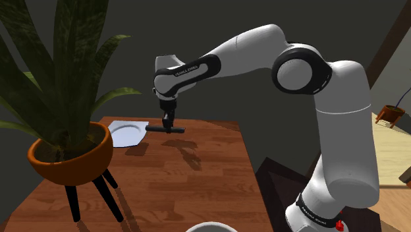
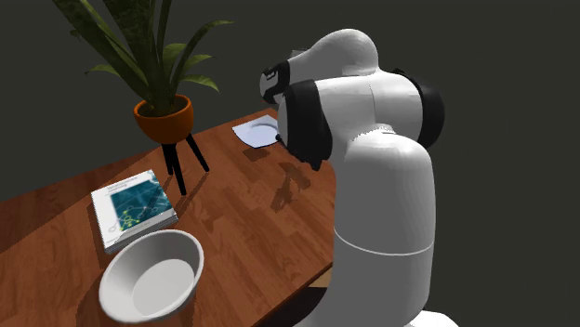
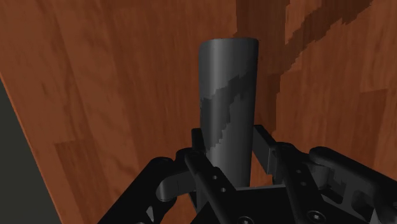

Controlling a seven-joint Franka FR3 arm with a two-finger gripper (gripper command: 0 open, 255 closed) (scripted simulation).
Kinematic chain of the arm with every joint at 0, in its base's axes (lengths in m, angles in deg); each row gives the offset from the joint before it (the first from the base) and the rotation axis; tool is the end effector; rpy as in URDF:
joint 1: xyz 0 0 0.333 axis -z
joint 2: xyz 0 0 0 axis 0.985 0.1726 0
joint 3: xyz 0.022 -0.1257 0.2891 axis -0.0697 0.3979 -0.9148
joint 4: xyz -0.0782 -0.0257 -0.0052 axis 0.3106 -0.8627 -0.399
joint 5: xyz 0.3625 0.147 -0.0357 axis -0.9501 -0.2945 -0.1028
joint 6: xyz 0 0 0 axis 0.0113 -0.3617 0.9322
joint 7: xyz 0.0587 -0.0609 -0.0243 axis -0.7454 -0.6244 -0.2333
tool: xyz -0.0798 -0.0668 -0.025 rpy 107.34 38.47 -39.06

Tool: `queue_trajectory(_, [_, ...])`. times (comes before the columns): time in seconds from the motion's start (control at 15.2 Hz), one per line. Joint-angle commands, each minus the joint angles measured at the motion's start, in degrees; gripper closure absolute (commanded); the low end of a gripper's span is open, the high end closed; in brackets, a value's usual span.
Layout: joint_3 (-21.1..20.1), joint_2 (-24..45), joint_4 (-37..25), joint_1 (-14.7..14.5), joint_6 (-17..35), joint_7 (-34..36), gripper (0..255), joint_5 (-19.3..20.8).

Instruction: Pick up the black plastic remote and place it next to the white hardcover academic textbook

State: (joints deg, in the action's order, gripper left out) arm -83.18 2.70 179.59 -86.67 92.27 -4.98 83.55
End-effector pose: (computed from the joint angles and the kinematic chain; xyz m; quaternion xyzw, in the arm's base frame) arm 0.6665 0.1035 0.3570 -0.9519 -0.3035 0.0173 0.0371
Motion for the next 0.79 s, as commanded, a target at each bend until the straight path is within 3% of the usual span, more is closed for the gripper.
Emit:
queue_trajectory(0.0, [0.0,-0.6,-0.6,0.0,-1.3,0.1,255,0.0])
queue_trajectory(0.59, [0.0,-2.6,-4.5,0.0,-7.1,0.4,255,0.1])
queue_trajectory(0.73, [-0.6,-5.3,-0.3,-1.3,-5.5,2.3,255,0.1])
